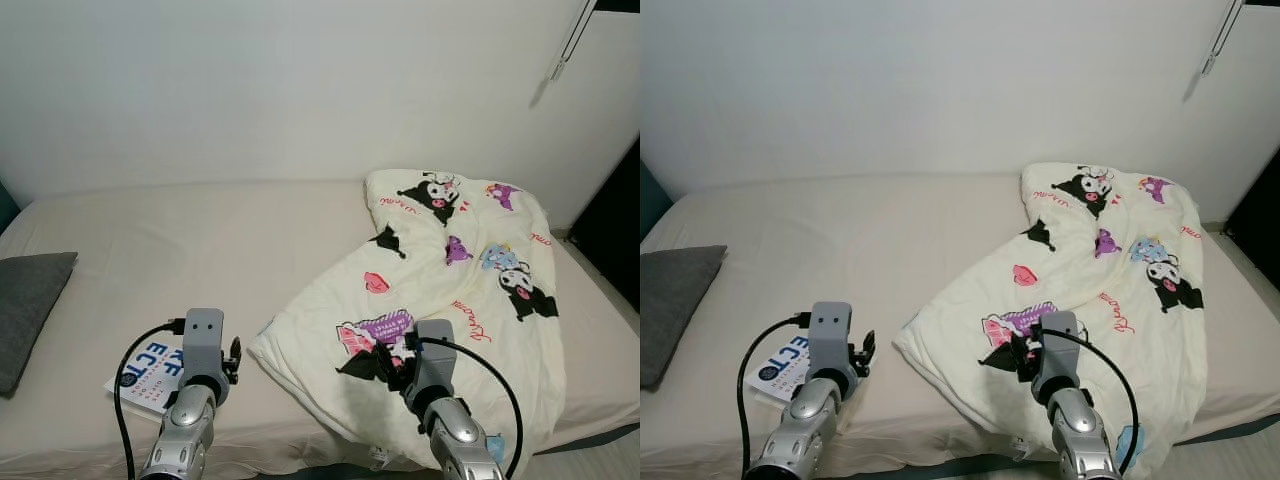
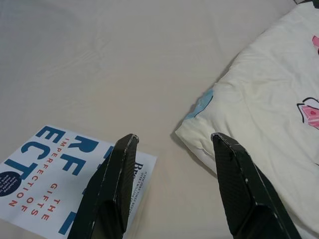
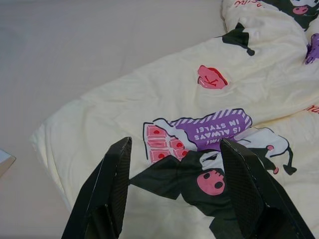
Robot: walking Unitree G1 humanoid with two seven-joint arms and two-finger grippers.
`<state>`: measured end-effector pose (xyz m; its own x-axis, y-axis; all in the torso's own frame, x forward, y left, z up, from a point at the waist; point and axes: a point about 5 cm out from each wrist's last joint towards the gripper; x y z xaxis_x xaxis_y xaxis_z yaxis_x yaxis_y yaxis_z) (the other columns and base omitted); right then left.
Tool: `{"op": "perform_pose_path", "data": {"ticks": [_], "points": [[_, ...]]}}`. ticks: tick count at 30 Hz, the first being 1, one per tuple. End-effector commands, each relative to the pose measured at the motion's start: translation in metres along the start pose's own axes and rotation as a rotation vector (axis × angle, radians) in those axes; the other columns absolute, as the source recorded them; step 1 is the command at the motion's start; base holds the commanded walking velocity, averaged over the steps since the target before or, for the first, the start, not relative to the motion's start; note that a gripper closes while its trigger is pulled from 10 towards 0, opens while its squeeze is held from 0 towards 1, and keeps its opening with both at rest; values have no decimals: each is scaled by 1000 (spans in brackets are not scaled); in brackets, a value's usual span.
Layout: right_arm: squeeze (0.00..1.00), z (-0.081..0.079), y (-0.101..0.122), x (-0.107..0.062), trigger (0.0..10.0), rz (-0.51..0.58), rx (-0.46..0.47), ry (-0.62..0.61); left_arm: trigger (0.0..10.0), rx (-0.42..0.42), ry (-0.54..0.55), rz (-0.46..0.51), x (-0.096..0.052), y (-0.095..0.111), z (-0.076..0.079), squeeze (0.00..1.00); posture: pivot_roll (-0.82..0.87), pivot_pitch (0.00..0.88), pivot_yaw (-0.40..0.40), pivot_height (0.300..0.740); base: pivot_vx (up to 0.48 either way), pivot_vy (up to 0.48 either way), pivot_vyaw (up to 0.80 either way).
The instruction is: Clean up the room
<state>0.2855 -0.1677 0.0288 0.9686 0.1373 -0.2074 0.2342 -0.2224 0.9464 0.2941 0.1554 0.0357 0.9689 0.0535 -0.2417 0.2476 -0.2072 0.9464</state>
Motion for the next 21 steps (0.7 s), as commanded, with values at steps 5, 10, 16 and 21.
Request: {"op": "perform_pose_path", "data": {"ticks": [5,10,16,21], "points": [[0,0,-5,-1,10000,-24,3,-9,10000,16,-10,-18,-3,-6,1,0,11,108,-17,740,0,0,0],[0,-2,-8,-2,10000,-27,7,-13,10000,22,-10,-20,-3,-7,-1,0,22,111,-19,740,0,0,0],[0,-3,-10,-3,10000,-31,10,-17,10000,18,-7,-29,-6,-10,-3,0,24,115,-15,740,0,0,0],[0,-2,-11,-4,10000,-32,10,-22,10000,16,-8,-31,-6,-11,-3,0,27,111,-15,740,0,0,0]]}}
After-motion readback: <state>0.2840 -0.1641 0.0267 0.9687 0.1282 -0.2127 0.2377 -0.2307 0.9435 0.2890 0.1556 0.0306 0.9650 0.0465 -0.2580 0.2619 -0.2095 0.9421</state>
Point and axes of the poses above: a point about 5 cm out from each wrist's last joint towards the gripper, its own x axis pointing out of the wrist towards the gripper, its own y axis along the axis of the wrist's last joint, z = x × y, and after that the axes turned 13 degrees about x, right-handed
